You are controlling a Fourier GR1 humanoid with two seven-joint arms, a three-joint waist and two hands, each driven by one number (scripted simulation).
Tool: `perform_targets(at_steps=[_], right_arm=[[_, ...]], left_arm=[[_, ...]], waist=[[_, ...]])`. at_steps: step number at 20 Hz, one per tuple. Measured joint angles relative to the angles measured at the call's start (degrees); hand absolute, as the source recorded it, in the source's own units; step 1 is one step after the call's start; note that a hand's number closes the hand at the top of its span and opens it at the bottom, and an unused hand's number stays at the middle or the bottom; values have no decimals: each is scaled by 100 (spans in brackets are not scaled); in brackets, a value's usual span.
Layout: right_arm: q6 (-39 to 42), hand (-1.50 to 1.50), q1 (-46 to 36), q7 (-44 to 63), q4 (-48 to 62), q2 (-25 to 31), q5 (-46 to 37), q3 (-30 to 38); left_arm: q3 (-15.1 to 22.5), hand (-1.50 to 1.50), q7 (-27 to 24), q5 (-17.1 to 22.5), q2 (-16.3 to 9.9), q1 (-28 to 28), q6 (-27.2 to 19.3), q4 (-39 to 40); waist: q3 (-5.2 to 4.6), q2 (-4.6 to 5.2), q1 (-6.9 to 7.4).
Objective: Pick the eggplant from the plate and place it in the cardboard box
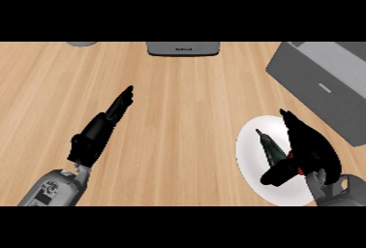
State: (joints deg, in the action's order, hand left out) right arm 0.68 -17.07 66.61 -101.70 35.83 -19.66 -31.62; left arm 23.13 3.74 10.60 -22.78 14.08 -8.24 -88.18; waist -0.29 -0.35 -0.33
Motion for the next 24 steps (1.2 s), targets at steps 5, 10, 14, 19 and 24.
perform_targets(at_steps=[5,10,14,19,24], right_arm=[[177,-150,-317,120,256,-342,32,208],[256,-150,-244,35,615,-541,-90,273],[326,-150,-167,-44,976,-702,-172,316],[353,-150,80,-192,1151,-826,-390,449],[421,-150,122,-358,1334,-1030,-757,625]], left_arm=[[-89,0,-66,-63,94,24,86,70],[-159,0,-39,-120,158,55,185,110],[-231,0,-31,-153,204,66,255,133],[-343,0,-188,-255,262,-12,387,236],[-477,0,-43,-376,403,-49,490,136]], waist=[[15,25,41],[22,31,41],[24,35,45],[27,34,31],[28,32,37]])
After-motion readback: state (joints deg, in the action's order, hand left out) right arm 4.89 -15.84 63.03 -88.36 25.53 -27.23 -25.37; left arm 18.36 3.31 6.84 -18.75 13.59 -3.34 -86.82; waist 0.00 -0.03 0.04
